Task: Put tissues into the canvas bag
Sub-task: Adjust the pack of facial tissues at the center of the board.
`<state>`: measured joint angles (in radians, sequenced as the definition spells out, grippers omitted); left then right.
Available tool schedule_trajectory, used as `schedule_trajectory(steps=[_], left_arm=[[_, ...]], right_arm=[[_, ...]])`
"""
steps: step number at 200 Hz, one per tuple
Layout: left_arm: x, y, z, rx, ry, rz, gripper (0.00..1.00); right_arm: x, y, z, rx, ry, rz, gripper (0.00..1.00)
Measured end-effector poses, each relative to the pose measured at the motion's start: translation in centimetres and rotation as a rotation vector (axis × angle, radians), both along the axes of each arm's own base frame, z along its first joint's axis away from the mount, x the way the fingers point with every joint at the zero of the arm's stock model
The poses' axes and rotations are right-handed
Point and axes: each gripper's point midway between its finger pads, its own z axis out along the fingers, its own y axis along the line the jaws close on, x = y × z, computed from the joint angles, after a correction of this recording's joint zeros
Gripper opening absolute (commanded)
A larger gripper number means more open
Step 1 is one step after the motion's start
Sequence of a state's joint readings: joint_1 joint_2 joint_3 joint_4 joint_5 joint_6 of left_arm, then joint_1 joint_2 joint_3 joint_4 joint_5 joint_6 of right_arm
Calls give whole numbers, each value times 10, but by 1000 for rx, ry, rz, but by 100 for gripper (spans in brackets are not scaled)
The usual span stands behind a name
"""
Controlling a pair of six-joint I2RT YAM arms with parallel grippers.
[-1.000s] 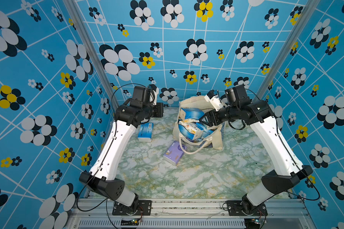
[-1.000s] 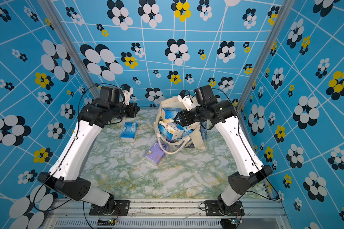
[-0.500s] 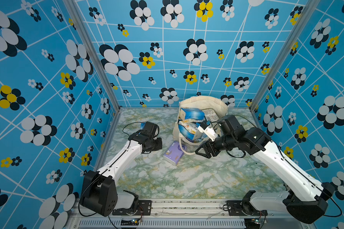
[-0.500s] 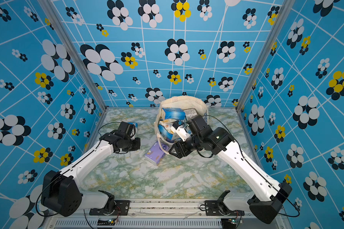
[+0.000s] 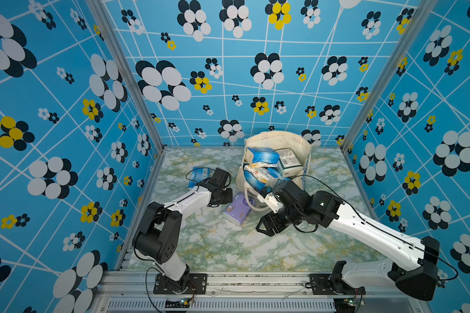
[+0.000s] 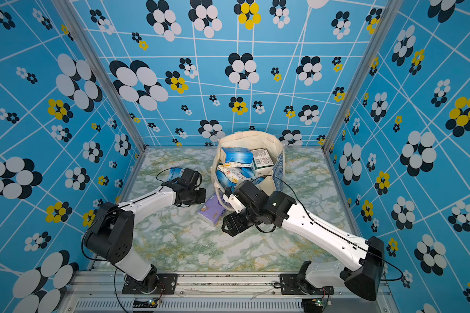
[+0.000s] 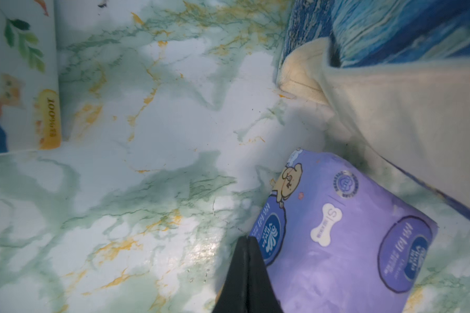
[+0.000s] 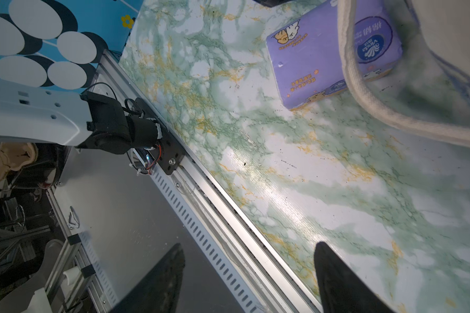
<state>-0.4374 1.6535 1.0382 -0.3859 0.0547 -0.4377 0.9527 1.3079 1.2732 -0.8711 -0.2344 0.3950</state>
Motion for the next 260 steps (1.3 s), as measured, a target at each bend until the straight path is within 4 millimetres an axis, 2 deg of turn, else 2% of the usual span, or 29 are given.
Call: schedule_trajectory(steps=[26,49,81,119,147,183,188,202,216,227,238,260], left_arm=[[-11,-9,-9,0,14,-25,0],[-28,-19,-16,-5,40,-52,0],[-71,-36,-17,-61,90,-94,0],[-117,-53,-5,-189,127,-104,0],[-120,-64,-1,-251,129,-88,0],[-123,-80,3,-278,141,-107,0],[-124,-81,6,-279,140,-111,3],[-125,-78,21,-281,118,-113,15],[-119,-67,52,-287,53,-96,26],[-111,-56,86,-307,-31,-77,36],[-100,-40,129,-333,-146,-46,41],[-88,-5,202,-382,-351,32,48]], right_arm=[[5,1,-10,-21,11,-43,79],[10,-2,-19,-53,14,-83,81],[15,-7,-28,-83,14,-127,82],[17,-10,-41,-113,19,-159,85],[21,-8,-50,-135,22,-164,86],[24,-3,-59,-155,14,-164,92],[25,-3,-60,-161,15,-165,94],[26,-3,-66,-183,11,-169,98],[29,-3,-73,-211,-3,-180,99],[32,-2,-78,-226,-18,-191,99],[36,-3,-83,-241,-35,-205,99],[45,-2,-94,-261,-67,-232,99]])
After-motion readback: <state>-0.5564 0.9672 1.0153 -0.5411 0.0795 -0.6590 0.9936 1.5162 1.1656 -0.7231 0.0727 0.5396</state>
